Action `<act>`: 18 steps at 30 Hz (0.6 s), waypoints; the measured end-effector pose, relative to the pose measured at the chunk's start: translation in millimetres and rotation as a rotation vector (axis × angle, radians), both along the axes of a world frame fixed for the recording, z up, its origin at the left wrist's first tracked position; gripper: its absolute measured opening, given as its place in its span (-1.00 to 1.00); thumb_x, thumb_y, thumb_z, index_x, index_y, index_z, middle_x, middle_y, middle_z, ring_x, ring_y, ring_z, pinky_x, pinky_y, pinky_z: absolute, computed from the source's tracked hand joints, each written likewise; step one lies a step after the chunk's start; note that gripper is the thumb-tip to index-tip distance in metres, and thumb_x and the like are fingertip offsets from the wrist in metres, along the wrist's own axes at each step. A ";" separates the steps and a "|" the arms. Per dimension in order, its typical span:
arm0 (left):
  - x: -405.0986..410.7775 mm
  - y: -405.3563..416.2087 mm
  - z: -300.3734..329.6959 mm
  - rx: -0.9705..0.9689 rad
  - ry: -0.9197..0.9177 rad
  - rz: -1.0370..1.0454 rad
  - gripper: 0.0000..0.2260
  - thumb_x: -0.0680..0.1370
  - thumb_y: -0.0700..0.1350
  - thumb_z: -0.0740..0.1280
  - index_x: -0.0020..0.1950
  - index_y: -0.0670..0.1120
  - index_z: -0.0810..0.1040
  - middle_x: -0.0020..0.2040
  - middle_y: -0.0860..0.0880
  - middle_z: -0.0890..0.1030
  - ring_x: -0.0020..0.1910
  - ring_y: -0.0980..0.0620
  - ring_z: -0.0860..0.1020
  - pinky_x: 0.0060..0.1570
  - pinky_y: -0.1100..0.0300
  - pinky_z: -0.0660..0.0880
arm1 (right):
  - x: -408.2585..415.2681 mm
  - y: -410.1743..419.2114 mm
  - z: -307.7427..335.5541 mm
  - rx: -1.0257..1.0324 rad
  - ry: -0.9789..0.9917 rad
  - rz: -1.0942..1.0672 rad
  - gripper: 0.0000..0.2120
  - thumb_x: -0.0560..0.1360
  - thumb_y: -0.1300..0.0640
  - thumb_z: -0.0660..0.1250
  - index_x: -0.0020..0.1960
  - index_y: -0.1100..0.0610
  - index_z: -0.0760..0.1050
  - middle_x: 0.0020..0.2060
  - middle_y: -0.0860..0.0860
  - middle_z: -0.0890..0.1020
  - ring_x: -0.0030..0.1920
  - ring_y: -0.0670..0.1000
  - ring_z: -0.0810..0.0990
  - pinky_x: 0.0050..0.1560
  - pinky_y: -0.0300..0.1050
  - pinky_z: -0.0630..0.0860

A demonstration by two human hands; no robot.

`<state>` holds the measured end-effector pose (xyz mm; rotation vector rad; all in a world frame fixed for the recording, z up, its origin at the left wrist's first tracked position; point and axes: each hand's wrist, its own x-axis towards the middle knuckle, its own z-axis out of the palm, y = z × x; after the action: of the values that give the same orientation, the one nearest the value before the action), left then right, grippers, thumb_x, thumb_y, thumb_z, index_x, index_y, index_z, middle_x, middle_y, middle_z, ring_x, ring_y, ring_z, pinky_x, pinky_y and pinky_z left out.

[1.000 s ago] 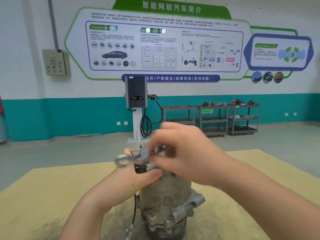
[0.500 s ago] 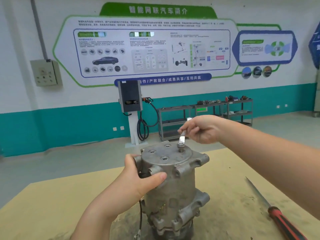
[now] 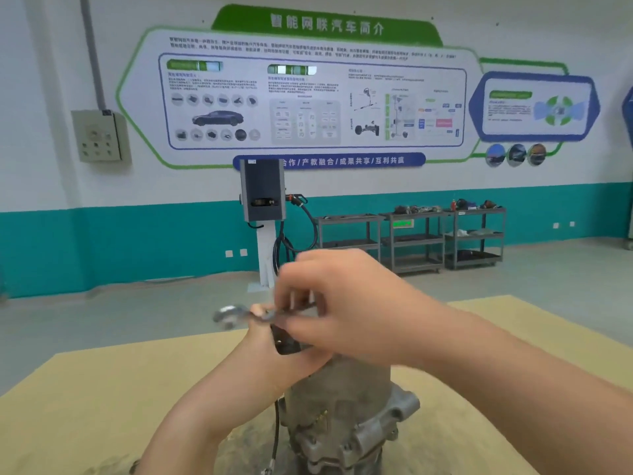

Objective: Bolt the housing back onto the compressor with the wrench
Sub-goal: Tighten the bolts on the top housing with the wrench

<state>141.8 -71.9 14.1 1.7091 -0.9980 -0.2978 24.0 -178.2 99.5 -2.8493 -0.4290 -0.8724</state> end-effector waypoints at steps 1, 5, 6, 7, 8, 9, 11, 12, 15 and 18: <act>-0.1 -0.4 0.5 0.000 0.013 0.007 -0.50 0.45 0.08 0.48 0.27 0.14 0.29 0.06 0.20 0.61 0.03 0.39 0.57 -0.08 0.45 0.50 | 20.8 5.1 8.8 -0.067 0.047 -0.081 -0.96 0.48 0.09 0.36 -0.07 0.01 0.56 -0.23 -0.11 0.57 -0.24 -0.15 0.49 -0.23 -0.27 0.42; -1.9 1.1 0.9 0.041 0.068 0.076 -0.56 0.43 0.11 0.48 0.14 0.14 0.29 0.14 0.18 0.56 -0.11 0.45 0.56 -0.31 0.55 0.42 | 92.6 -6.2 34.3 -0.113 0.286 -0.395 -0.87 0.48 0.22 0.29 -0.24 0.20 0.48 -0.34 0.06 0.53 -0.32 0.06 0.50 -0.40 -0.21 0.38; -3.1 2.5 2.3 0.048 0.077 0.076 -0.53 0.40 0.16 0.48 0.13 0.14 0.29 0.14 0.17 0.55 -0.12 0.45 0.56 -0.31 0.55 0.42 | 101.5 -17.8 37.8 -0.028 0.359 -0.447 -0.81 0.49 0.23 0.31 -0.30 0.17 0.42 -0.39 0.04 0.47 -0.39 0.02 0.43 -0.45 -0.23 0.32; -4.8 3.9 4.2 0.054 0.081 0.071 -0.48 0.34 0.23 0.48 0.12 0.15 0.28 0.14 0.16 0.55 -0.12 0.46 0.56 -0.32 0.55 0.42 | 105.5 -31.0 40.3 0.114 0.428 -0.481 -0.78 0.50 0.23 0.32 -0.32 0.16 0.40 -0.40 0.02 0.45 -0.44 -0.02 0.38 -0.46 -0.25 0.30; -6.6 5.3 6.8 0.062 0.079 0.071 -0.42 0.25 0.31 0.45 0.11 0.17 0.27 0.14 0.16 0.55 -0.13 0.46 0.56 -0.32 0.55 0.42 | 105.0 -44.9 41.4 0.299 0.485 -0.505 -0.77 0.52 0.24 0.31 -0.31 0.18 0.42 -0.39 0.03 0.45 -0.46 -0.05 0.34 -0.48 -0.27 0.28; -8.4 6.4 9.5 0.073 0.073 0.073 -0.37 0.17 0.36 0.42 0.10 0.19 0.26 0.13 0.17 0.54 -0.13 0.45 0.56 -0.34 0.55 0.43 | 102.5 -59.8 41.2 0.529 0.532 -0.527 -0.79 0.54 0.27 0.28 -0.27 0.22 0.44 -0.35 0.06 0.46 -0.47 -0.08 0.30 -0.50 -0.31 0.24; -10.7 7.7 13.3 0.098 0.060 0.080 -0.32 0.08 0.42 0.39 0.09 0.23 0.24 0.11 0.19 0.52 -0.09 0.35 0.58 -0.32 0.48 0.45 | 90.7 -93.5 31.7 1.093 0.569 -0.493 -0.84 0.58 0.33 0.21 -0.16 0.31 0.45 -0.24 0.12 0.48 -0.46 -0.14 0.23 -0.60 -0.36 0.16; -10.6 7.3 13.6 0.106 0.050 0.082 -0.28 0.05 0.43 0.38 0.09 0.21 0.24 0.12 0.18 0.51 -0.04 0.29 0.57 -0.28 0.42 0.45 | 81.2 -107.6 25.4 1.375 0.554 -0.417 -0.87 0.59 0.35 0.19 -0.12 0.33 0.44 -0.22 0.15 0.49 -0.48 -0.16 0.25 -0.64 -0.37 0.18; -6.0 5.0 9.6 0.101 0.042 0.079 -0.17 0.09 0.44 0.42 0.21 0.10 0.23 0.19 0.14 0.47 0.16 0.17 0.49 -0.03 0.22 0.44 | 41.8 -134.3 3.8 2.051 0.385 -0.081 -0.92 0.57 0.37 0.19 -0.01 0.33 0.45 -0.31 0.22 0.55 -0.61 -0.17 0.33 -0.66 -0.36 0.28; -3.1 5.2 5.7 0.102 0.042 0.072 -0.18 0.13 0.44 0.43 0.22 0.10 0.23 0.21 0.16 0.47 0.16 0.22 0.47 -0.01 0.21 0.44 | -1.2 -133.2 -25.6 2.158 0.093 0.217 -0.83 0.56 0.35 0.20 0.14 0.22 0.41 -0.32 0.12 0.63 -0.58 -0.18 0.41 -0.61 -0.37 0.32</act>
<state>138.7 -66.7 19.8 1.8195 -0.9018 -0.3416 22.8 -311.5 73.9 -0.7916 0.2217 -0.4531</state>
